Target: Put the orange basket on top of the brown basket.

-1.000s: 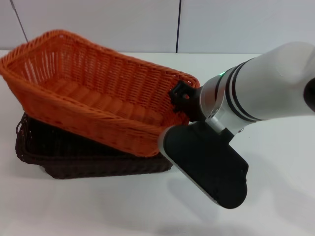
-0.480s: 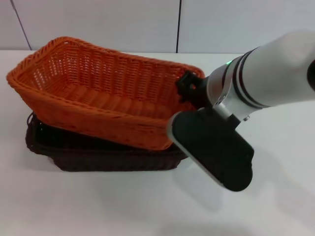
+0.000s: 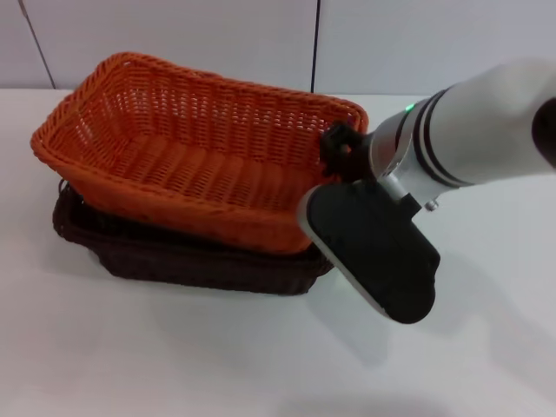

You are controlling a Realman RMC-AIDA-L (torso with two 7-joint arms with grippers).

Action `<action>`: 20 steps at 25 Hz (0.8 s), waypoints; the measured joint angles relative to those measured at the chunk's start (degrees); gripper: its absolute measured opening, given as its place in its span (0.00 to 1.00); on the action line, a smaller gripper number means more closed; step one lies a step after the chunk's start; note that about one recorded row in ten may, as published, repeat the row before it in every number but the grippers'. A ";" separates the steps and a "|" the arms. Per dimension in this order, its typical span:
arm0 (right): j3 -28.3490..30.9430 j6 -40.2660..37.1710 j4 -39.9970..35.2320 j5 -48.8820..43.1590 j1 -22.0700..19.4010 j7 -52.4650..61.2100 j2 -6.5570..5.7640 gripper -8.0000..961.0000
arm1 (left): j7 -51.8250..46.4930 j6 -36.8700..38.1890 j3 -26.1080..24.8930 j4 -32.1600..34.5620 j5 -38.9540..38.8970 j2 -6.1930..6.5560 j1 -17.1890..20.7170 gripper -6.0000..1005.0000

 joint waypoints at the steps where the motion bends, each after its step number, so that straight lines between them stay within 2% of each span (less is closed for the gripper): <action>1: -0.78 -0.16 0.08 0.00 -0.41 1.62 0.01 0.23 | -0.33 0.00 0.00 0.00 0.04 0.00 0.07 0.77; 6: -1.29 -0.48 2.70 0.00 -1.26 3.88 0.07 0.24 | -0.42 -0.01 0.00 0.00 0.01 -0.02 0.04 0.77; 12: -1.86 0.64 5.39 0.00 -1.97 5.75 0.25 0.36 | -0.46 -0.11 0.00 0.02 0.04 0.04 -0.07 0.77; 18: -3.32 5.50 12.19 0.15 -4.79 8.21 1.16 0.47 | -0.48 -0.26 -0.02 0.07 0.11 0.20 -0.18 0.77; 20: -4.90 6.98 14.52 0.17 -5.85 9.75 1.35 0.55 | -0.48 -0.39 -0.11 0.07 0.14 0.24 -0.19 0.77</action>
